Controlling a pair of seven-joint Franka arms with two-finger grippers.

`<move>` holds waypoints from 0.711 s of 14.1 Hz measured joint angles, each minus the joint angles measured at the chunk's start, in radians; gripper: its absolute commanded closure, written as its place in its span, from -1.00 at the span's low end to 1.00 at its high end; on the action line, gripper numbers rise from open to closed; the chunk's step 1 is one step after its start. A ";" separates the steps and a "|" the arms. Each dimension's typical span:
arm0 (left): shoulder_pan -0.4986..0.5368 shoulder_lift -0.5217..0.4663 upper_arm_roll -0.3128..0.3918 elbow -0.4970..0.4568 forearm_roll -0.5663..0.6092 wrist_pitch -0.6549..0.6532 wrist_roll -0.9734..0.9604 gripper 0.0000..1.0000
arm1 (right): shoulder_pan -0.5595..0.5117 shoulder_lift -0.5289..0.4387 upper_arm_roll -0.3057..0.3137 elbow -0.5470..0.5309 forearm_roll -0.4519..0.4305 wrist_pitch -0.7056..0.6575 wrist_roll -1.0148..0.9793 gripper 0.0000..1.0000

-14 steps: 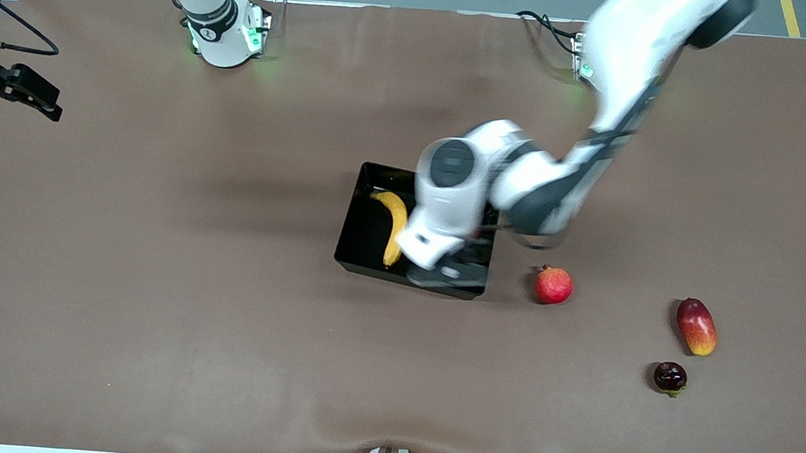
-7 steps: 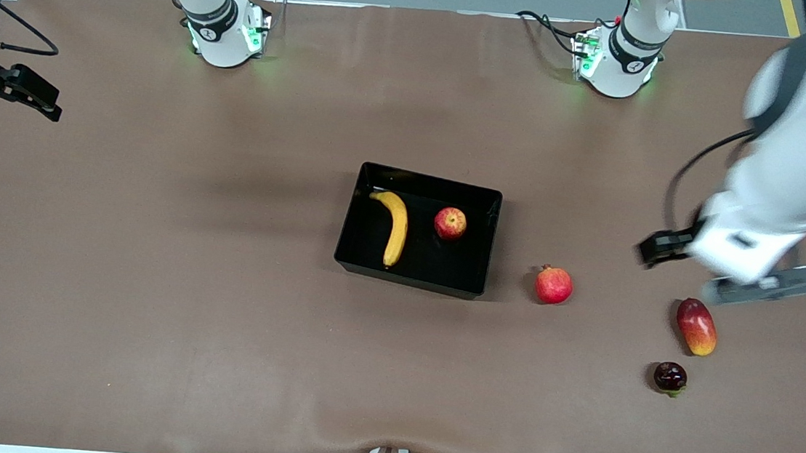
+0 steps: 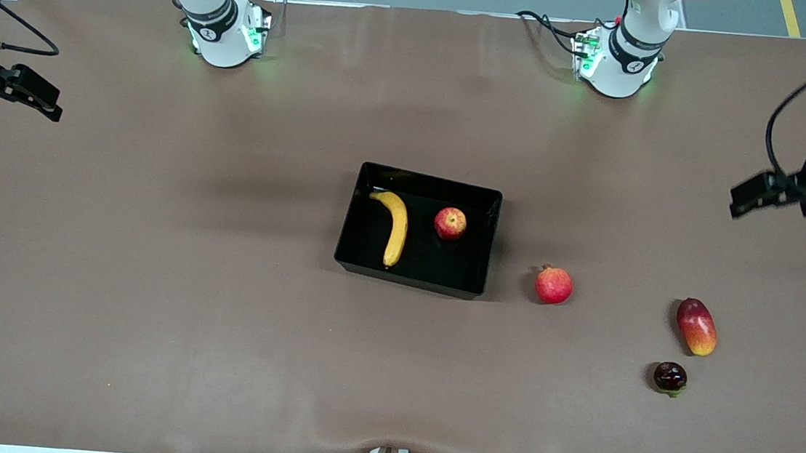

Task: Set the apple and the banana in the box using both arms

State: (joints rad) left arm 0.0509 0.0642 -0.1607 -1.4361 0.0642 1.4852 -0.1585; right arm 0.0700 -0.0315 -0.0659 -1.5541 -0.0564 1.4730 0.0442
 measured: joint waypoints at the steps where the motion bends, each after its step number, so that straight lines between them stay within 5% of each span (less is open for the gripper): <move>1: -0.042 -0.047 0.056 -0.043 -0.013 -0.001 0.027 -1.00 | 0.000 0.000 0.000 0.000 0.000 0.000 0.000 -1.00; 5: -0.076 -0.183 0.088 -0.182 -0.022 -0.006 0.044 -1.00 | -0.011 0.000 -0.008 0.000 -0.001 0.001 0.000 -1.00; 10: -0.089 -0.252 0.087 -0.209 -0.022 -0.006 0.008 -1.00 | -0.069 0.000 -0.014 0.000 -0.001 0.001 -0.002 -1.00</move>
State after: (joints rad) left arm -0.0383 -0.1878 -0.0740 -1.6451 0.0420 1.4797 -0.1503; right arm 0.0009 -0.0315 -0.0799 -1.5538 -0.0576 1.4736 0.0426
